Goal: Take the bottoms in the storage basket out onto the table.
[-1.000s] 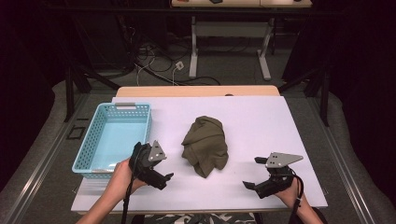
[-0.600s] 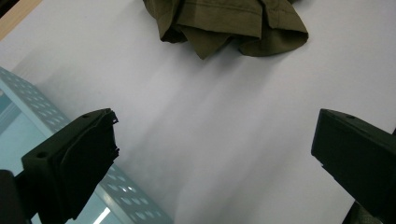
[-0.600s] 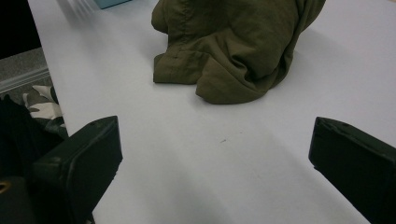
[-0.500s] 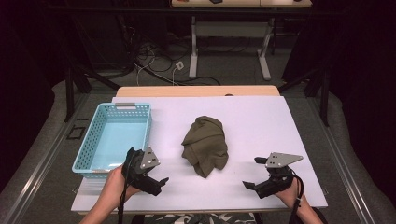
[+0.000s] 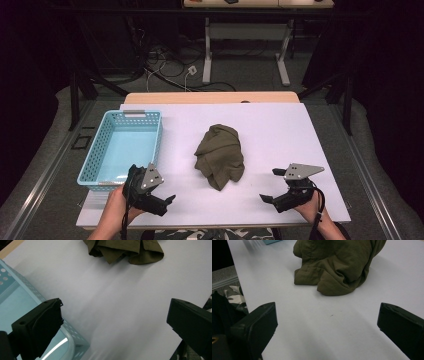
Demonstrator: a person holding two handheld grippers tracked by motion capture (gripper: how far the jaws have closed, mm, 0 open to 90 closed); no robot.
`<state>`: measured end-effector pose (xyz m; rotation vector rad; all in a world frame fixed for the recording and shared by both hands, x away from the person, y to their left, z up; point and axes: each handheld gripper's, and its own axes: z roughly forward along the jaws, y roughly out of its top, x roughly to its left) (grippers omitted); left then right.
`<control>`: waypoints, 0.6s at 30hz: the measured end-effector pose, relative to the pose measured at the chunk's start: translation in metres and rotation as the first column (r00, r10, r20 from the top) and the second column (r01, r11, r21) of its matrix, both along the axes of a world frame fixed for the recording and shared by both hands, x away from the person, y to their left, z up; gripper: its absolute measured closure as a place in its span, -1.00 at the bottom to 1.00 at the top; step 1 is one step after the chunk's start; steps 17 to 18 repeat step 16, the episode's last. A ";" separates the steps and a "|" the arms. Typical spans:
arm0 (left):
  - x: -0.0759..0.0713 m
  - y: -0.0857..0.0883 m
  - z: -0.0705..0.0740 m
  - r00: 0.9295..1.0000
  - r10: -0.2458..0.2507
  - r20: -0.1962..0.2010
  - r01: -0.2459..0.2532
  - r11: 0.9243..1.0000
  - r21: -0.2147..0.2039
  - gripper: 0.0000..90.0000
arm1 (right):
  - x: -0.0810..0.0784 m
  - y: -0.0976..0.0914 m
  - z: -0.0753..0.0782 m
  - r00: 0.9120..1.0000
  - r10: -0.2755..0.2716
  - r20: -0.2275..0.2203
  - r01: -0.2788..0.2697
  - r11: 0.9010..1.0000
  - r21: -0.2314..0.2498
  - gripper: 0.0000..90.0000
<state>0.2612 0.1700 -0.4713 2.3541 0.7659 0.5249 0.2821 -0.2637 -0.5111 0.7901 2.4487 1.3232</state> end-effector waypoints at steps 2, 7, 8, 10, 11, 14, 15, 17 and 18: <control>-0.001 0.001 0.000 1.000 0.001 0.001 -0.001 1.000 -0.001 -1.00 | 0.000 0.000 0.000 1.000 -0.001 0.001 0.001 1.000 -0.001 -0.94; -0.005 0.004 -0.001 1.000 0.010 0.011 -0.010 1.000 -0.023 -1.00 | 0.000 0.000 0.000 1.000 -0.001 0.001 0.001 1.000 -0.001 -0.94; -0.005 0.004 -0.001 1.000 0.013 0.013 -0.012 1.000 -0.027 -1.00 | 0.000 0.000 0.000 1.000 0.000 0.001 0.000 1.000 -0.002 -0.94; -0.006 0.005 -0.003 1.000 0.016 0.012 -0.015 0.999 -0.040 -1.00 | 0.000 0.000 0.000 1.000 0.000 0.001 0.000 1.000 -0.001 -0.94; -0.006 0.006 -0.003 1.000 0.016 0.011 -0.016 0.999 -0.042 -1.00 | 0.000 0.000 0.000 1.000 -0.001 0.002 0.001 1.000 -0.001 -0.94; -0.007 0.007 -0.005 1.000 0.019 0.010 -0.019 0.999 -0.047 -1.00 | 0.000 -0.001 0.000 1.000 -0.001 0.002 0.001 1.000 0.001 -0.94; -0.007 0.007 -0.005 1.000 0.020 0.010 -0.019 0.998 -0.053 -1.00 | 0.000 -0.001 0.000 1.000 -0.001 0.003 0.001 1.000 0.001 -0.94; -0.007 0.007 -0.005 1.000 0.020 0.012 -0.019 0.998 -0.058 -1.00 | 0.000 -0.001 0.000 1.000 -0.001 0.003 0.001 1.000 0.001 -0.94; -0.007 0.007 -0.005 1.000 0.020 0.012 -0.019 0.998 -0.058 -1.00 | 0.000 -0.001 0.000 1.000 -0.001 0.003 0.001 1.000 0.001 -0.94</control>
